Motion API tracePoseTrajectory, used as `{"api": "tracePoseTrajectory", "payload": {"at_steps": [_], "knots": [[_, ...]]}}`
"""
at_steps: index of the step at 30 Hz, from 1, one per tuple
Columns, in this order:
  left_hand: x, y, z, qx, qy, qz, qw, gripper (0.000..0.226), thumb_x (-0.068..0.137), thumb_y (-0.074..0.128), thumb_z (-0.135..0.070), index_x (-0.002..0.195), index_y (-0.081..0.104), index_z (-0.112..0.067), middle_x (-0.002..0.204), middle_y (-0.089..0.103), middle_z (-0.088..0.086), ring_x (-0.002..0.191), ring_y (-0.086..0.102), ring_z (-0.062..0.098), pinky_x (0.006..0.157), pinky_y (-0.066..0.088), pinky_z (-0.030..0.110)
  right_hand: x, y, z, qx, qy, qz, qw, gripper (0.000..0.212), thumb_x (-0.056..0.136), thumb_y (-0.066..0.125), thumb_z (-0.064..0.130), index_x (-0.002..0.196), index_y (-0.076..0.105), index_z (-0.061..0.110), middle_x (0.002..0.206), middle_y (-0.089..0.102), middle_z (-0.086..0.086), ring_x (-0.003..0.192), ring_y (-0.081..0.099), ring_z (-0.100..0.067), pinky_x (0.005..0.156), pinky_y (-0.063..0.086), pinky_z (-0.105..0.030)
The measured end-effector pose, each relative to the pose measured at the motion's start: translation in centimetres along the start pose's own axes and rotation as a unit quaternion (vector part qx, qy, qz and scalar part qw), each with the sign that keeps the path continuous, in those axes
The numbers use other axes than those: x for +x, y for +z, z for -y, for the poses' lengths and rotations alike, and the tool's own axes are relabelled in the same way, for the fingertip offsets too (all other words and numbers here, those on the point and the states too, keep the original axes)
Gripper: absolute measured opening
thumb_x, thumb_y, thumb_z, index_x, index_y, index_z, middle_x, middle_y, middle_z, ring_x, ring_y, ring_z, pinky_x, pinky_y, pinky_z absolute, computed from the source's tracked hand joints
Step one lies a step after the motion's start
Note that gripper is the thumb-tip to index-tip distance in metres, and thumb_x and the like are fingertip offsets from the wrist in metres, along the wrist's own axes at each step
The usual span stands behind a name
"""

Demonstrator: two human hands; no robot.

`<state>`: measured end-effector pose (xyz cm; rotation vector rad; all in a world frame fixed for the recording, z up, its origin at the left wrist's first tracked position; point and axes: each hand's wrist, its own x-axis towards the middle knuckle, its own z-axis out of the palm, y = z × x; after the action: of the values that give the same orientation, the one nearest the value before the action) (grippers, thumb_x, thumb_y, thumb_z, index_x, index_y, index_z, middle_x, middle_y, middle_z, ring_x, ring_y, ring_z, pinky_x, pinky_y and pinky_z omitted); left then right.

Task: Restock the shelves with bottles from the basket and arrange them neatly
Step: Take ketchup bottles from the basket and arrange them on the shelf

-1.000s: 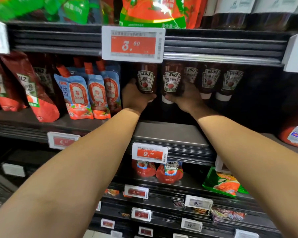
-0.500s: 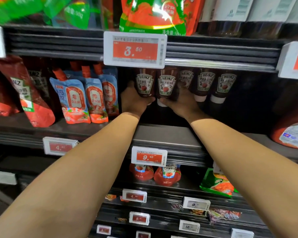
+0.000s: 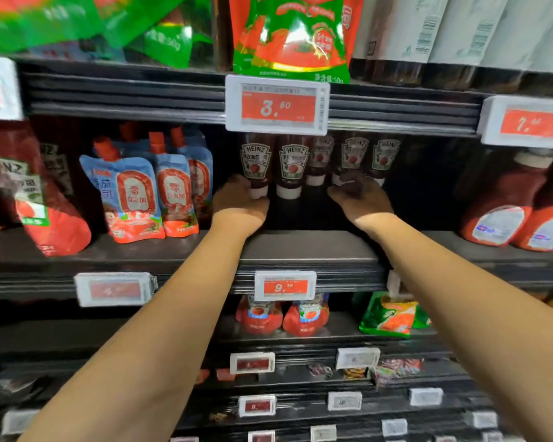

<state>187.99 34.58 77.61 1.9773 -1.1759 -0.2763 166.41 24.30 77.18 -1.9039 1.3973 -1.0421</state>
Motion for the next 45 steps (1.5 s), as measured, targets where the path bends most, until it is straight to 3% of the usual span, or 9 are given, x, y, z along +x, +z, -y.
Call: {"api": "tracePoseTrajectory", "payload": {"at_steps": [9,13,16,19,24,30,35,41,45], "knots": [[-2.7,-1.2,0.5,-0.013,0.052,0.032,0.998,0.039,0.086,0.078,-0.027,0.122,0.069,-0.013,0.131,0.066,0.011,0.12,0.06,0.031,0.103,0.044,0.03,-6.9,-8.2,-2.8,-0.077,0.017,-0.013,0.997,0.031,0.085,0.079,0.023,0.114,0.068,0.019,0.112,0.071,-0.003,0.103,0.067,-0.02,0.094,0.051,-0.029],[-6.3,-1.7,-0.2,-0.062,0.073,0.023,0.995,0.023,0.086,0.078,-0.023,0.108,0.074,-0.018,0.107,0.074,0.004,0.102,0.068,0.022,0.1,0.051,0.037,-11.1,-11.9,-3.8,-0.045,-0.035,-0.002,0.998,0.023,0.087,0.073,0.01,0.108,0.068,0.019,0.107,0.071,-0.003,0.098,0.069,-0.018,0.094,0.055,-0.036],[-10.1,-1.9,-0.5,-0.1,0.136,-0.032,0.985,0.017,0.086,0.076,-0.017,0.097,0.071,-0.029,0.088,0.069,-0.019,0.084,0.065,-0.005,0.086,0.051,0.017,-14.8,-14.4,-6.1,-0.032,-0.097,-0.017,0.995,0.026,0.088,0.069,0.002,0.108,0.067,0.017,0.112,0.068,-0.003,0.101,0.066,-0.017,0.097,0.053,-0.03],[-14.8,-1.5,-0.2,-0.166,0.198,-0.076,0.963,0.022,0.088,0.071,-0.011,0.101,0.068,-0.029,0.094,0.071,-0.01,0.087,0.065,-0.005,0.084,0.05,0.012,-18.5,-16.3,-9.8,-0.049,-0.138,-0.035,0.989,0.026,0.088,0.068,0.004,0.112,0.068,0.015,0.113,0.066,0.001,0.104,0.063,-0.012,0.093,0.049,-0.021],[-24.0,2.3,3.0,-0.18,0.191,-0.059,0.963,0.027,0.088,0.069,-0.011,0.095,0.067,-0.037,0.093,0.07,-0.018,0.087,0.067,0.002,0.083,0.051,0.018,-23.9,-16.3,-19.7,-0.039,-0.027,0.082,0.996,0.017,0.09,0.072,0.01,0.105,0.066,0.018,0.104,0.067,-0.003,0.094,0.064,-0.011,0.081,0.047,-0.01],[-33.0,11.0,12.8,-0.118,-0.044,0.153,0.98,0.02,0.091,0.064,0.006,0.104,0.066,-0.009,0.097,0.068,0.01,0.088,0.063,0.014,0.086,0.049,0.027,-32.5,-10.4,-32.1,-0.049,0.202,0.254,0.945,0.015,0.09,0.068,0.002,0.09,0.064,0.016,0.086,0.065,-0.002,0.085,0.061,-0.019,0.085,0.053,-0.04],[-40.1,18.0,21.4,-0.004,-0.317,0.374,0.872,0.018,0.096,0.065,-0.004,0.114,0.061,-0.007,0.102,0.058,0.017,0.074,0.057,0.014,0.052,0.04,0.019,-40.9,-4.1,-39.9,-0.037,0.374,0.321,0.869,0.013,0.092,0.067,0.0,0.09,0.063,0.012,0.089,0.061,-0.01,0.072,0.056,-0.016,0.057,0.051,-0.022],[-45.5,25.6,31.3,0.005,-0.46,0.401,0.792,0.008,0.097,0.065,-0.02,0.103,0.061,-0.017,0.096,0.061,0.011,0.087,0.059,0.025,0.072,0.042,0.032,-49.0,3.9,-48.5,-0.05,0.483,0.357,0.798,0.019,0.095,0.064,0.007,0.087,0.059,0.024,0.097,0.061,-0.006,0.087,0.061,-0.024,0.08,0.058,-0.04],[-48.7,32.7,39.0,0.013,-0.525,0.393,0.755,0.006,0.099,0.059,-0.021,0.098,0.06,-0.016,0.103,0.064,0.01,0.082,0.065,0.023,0.068,0.054,0.035,-52.5,10.1,-54.7,-0.045,0.501,0.333,0.798,0.028,0.096,0.06,0.01,0.081,0.048,0.03,0.089,0.056,-0.002,0.078,0.055,-0.019,0.06,0.048,-0.024]]}}
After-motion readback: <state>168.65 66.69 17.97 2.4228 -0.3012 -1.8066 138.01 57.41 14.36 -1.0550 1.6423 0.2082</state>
